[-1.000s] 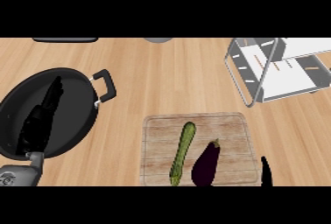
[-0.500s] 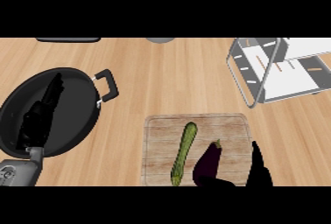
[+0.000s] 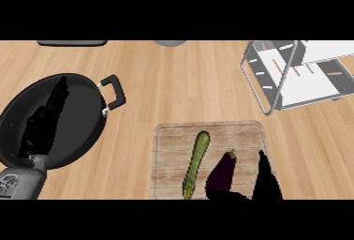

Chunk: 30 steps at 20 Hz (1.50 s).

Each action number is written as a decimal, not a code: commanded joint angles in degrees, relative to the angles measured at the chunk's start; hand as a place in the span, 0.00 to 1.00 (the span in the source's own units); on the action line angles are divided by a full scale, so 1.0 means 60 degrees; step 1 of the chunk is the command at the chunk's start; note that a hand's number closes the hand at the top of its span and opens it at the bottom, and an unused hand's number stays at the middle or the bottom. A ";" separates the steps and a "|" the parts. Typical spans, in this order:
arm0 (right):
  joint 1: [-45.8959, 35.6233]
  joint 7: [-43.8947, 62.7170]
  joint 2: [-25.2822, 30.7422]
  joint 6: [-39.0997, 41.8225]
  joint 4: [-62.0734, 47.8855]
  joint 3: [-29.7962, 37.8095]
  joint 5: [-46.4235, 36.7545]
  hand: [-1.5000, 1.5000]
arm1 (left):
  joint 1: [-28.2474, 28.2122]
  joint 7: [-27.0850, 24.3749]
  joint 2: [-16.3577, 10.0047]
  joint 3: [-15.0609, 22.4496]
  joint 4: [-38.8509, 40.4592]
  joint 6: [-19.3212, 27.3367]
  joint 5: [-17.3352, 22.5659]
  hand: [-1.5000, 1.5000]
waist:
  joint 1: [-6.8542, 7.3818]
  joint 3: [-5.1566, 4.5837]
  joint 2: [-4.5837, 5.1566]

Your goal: Pick the squash from the cutting board and place it in the tiered basket

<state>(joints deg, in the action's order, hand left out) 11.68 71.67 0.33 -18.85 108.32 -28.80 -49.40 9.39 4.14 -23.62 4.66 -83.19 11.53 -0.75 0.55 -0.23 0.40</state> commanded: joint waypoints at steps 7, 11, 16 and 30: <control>-0.0982 0.2260 -0.0051 0.0595 -0.0846 0.0227 -0.0340 0.00 | -0.0347 -0.0309 -0.0083 -0.0149 -0.0038 -0.0174 0.0010 0.50 | 0.0113 -0.0002 -0.0025; -0.1217 0.2259 -0.0051 0.0642 -0.1274 -0.0016 -0.0551 0.00 | -0.0004 0.0097 0.0140 0.0098 -0.0113 -0.0089 -0.0146 0.50 | 0.0064 0.0001 -0.0030; -0.1301 0.2258 -0.0052 0.0814 -0.1277 0.0188 -0.0345 0.00 | 0.0000 0.0227 0.0025 -0.0139 -0.0212 -0.0022 -0.0121 0.50 | 0.0033 0.0005 -0.0036; -0.1336 0.2255 -0.0052 -0.0118 -0.2272 0.0001 0.0256 0.00 | -0.0197 -0.0281 0.0368 -0.0027 0.0200 0.0011 -0.0333 0.50 | -0.0070 0.0012 -0.0049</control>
<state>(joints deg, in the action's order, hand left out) 4.01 71.11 0.25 -16.14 95.29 -27.35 -47.68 8.94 3.60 -22.11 4.12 -82.88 11.27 -2.05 0.54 -0.19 0.08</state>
